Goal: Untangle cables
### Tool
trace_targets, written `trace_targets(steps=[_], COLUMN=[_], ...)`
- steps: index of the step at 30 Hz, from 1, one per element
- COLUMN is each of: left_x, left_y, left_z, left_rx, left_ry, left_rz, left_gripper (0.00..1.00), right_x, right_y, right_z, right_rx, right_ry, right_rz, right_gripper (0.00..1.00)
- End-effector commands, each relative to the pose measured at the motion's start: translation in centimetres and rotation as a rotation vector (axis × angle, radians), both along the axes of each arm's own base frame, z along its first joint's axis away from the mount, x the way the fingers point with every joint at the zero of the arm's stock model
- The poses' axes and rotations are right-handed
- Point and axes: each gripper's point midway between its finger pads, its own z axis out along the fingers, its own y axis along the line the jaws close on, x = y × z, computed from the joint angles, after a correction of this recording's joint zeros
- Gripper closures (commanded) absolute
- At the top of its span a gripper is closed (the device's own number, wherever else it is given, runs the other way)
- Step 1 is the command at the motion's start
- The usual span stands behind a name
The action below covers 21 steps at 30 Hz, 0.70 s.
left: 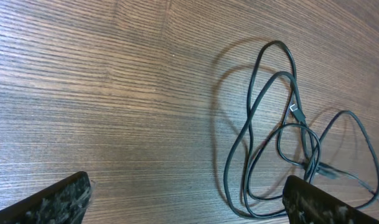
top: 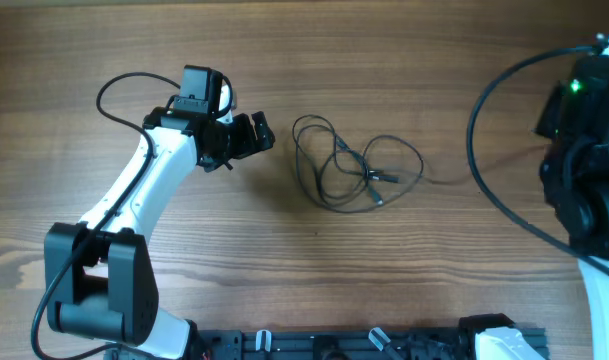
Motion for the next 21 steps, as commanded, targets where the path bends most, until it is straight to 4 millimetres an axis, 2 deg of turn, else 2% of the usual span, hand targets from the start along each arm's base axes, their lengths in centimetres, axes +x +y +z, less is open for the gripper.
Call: trace_targets(steps=[1, 5, 7, 8, 10, 11, 14, 17, 20, 21], left_x=[0.0, 0.0, 0.0, 0.0, 0.0, 0.0, 0.0, 0.0, 0.0, 0.0], left_y=[0.2, 0.2, 0.2, 0.2, 0.2, 0.2, 0.2, 0.2, 0.2, 0.2], left_z=[-0.5, -0.5, -0.5, -0.5, -0.5, -0.5, -0.5, -0.5, -0.5, -0.5], left_rx=[0.01, 0.01, 0.01, 0.01, 0.01, 0.01, 0.01, 0.01, 0.01, 0.01], left_ry=[0.012, 0.011, 0.012, 0.012, 0.011, 0.012, 0.011, 0.011, 0.012, 0.012], left_rz=[0.01, 0.01, 0.01, 0.01, 0.01, 0.01, 0.01, 0.01, 0.01, 0.01], left_gripper=[0.0, 0.0, 0.0, 0.0, 0.0, 0.0, 0.0, 0.0, 0.0, 0.0], right_x=[-1.5, -1.1, 1.2, 2.2, 2.5, 2.3, 1.9, 0.2, -0.9, -1.0], right_y=[-2.5, -2.2, 1.5, 4.6, 9.0, 9.7, 10.0, 9.9, 10.6, 11.1], right_z=[1.1, 0.7, -1.8, -3.7, -7.7, -9.2, -14.4, -20.5, -24.0, -24.5], right_rx=[-0.103, -0.034, 0.136, 0.262, 0.438, 0.472, 0.506, 0.527, 0.579, 0.606], right_ry=[-0.016, -0.068, -0.016, 0.035, 0.165, 0.212, 0.368, 0.582, 0.717, 0.74], right_rz=[-0.189, -0.196, 0.027, 0.184, 0.372, 0.393, 0.366, 0.305, 0.293, 0.303], right_gripper=[0.91, 0.93, 0.96, 0.96, 0.95, 0.95, 0.96, 0.96, 0.95, 0.94])
